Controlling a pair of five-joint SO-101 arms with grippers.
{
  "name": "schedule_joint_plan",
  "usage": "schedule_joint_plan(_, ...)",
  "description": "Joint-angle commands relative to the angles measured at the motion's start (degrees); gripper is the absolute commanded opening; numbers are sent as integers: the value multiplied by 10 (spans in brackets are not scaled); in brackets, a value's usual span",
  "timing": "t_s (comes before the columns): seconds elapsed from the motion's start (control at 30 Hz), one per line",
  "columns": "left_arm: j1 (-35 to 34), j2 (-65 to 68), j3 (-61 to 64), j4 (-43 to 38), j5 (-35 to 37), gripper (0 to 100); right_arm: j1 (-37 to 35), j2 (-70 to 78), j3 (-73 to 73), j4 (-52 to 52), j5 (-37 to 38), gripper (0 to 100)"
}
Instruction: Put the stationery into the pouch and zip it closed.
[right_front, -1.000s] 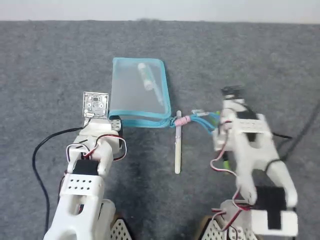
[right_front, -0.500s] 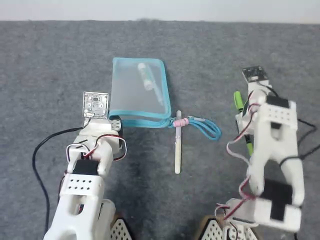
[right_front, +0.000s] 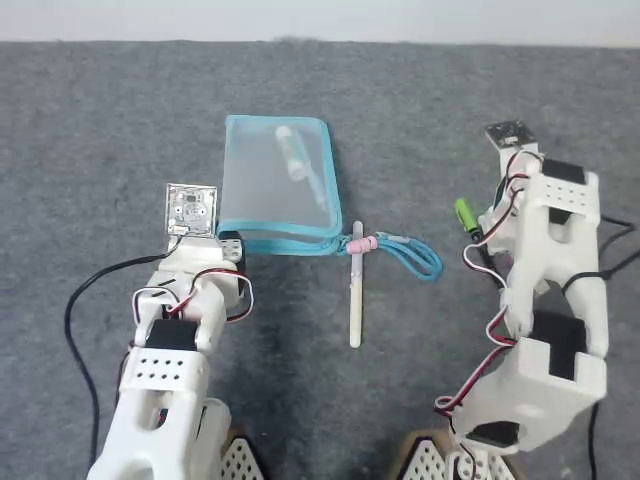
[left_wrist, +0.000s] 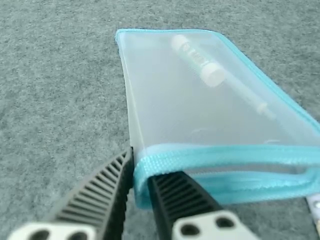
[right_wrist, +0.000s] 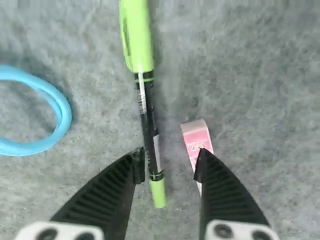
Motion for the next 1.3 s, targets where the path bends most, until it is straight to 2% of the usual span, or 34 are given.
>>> schedule_joint_plan(0.0, -4, -11, -15, -18, -2, 12, -22, -58, -27, 46, -12, 162)
schedule_joint_plan(0.27, -6, -11, -17, -18, -2, 12, -223, -181, -12, 130, -180, 122)
schedule_joint_plan(0.43, -5, -11, -18, -18, -2, 12, -363, -199, 65, 97, -226, 113)
schedule_joint_plan(0.6, -5, -11, -19, -19, -2, 12, -454, -199, 147, 8, -238, 113)
schedule_joint_plan(0.87, -6, -11, -22, -19, -3, 12, -502, -198, 239, -101, -304, 113)
schedule_joint_plan(1.07, -6, -11, -23, -19, -3, 12, -499, -197, 289, -146, -336, 113)
schedule_joint_plan(1.27, -6, -11, -23, -19, -3, 12, -464, -192, 319, -182, -333, 113)
